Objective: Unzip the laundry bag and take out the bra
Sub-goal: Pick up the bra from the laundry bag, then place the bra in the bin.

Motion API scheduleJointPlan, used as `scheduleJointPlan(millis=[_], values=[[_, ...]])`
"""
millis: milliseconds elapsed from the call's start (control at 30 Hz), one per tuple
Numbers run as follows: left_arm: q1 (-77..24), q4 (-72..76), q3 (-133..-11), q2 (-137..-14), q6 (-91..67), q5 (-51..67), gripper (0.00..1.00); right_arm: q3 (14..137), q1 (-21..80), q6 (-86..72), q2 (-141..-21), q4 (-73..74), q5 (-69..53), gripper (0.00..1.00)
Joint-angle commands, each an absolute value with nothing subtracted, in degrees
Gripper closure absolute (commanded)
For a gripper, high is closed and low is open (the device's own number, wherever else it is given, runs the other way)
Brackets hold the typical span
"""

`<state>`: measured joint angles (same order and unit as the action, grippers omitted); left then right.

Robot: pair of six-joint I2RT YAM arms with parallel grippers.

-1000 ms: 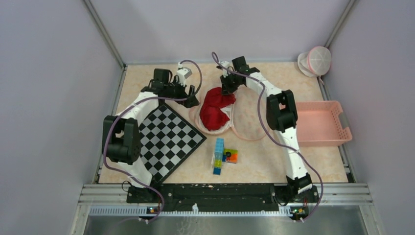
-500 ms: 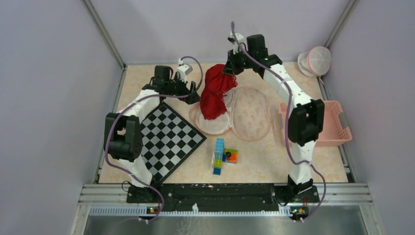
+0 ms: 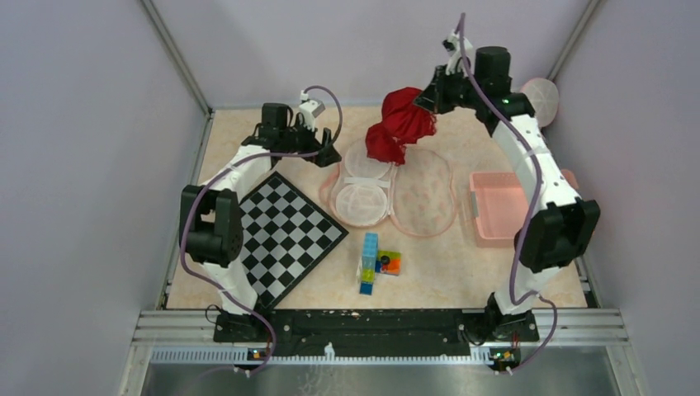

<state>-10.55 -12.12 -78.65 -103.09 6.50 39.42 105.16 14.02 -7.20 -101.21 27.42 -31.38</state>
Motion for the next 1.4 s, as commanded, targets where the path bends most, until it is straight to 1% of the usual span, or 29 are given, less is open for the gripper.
scheduleJointPlan(millis=[0,233,533,733,900,1133,1367], values=[[-10.4,-9.6,-81.9,-104.8,5.5,39.2,0.01,102.8,8.9,-8.1,-90.8,28.6,-32.6,1.00],[-10.7,-8.9,-83.5,-107.3,4.9,41.5,0.01,96.4,-4.7,-7.0,-79.1,33.7,-34.4,1.00],[-12.5,-9.0,-84.6,-108.3,6.6,42.6,0.01,91.3,-22.8,-4.2,-68.0,42.2,-37.6,1.00],[-13.0,-9.0,-85.4,-109.0,6.5,42.5,0.01,92.8,-34.0,-0.4,-66.5,48.5,-40.7,1.00],[-13.2,-9.1,-85.3,-109.1,6.5,42.4,0.01,93.5,-35.9,3.0,-67.4,50.9,-41.7,1.00],[-13.3,-8.6,-84.0,-107.7,7.1,41.7,0.01,81.5,-35.9,2.8,-65.0,47.3,-39.5,1.00],[-13.2,-8.5,-84.5,-107.8,6.3,41.6,0.01,67.3,-35.9,0.4,-61.0,42.8,-40.6,1.00]])
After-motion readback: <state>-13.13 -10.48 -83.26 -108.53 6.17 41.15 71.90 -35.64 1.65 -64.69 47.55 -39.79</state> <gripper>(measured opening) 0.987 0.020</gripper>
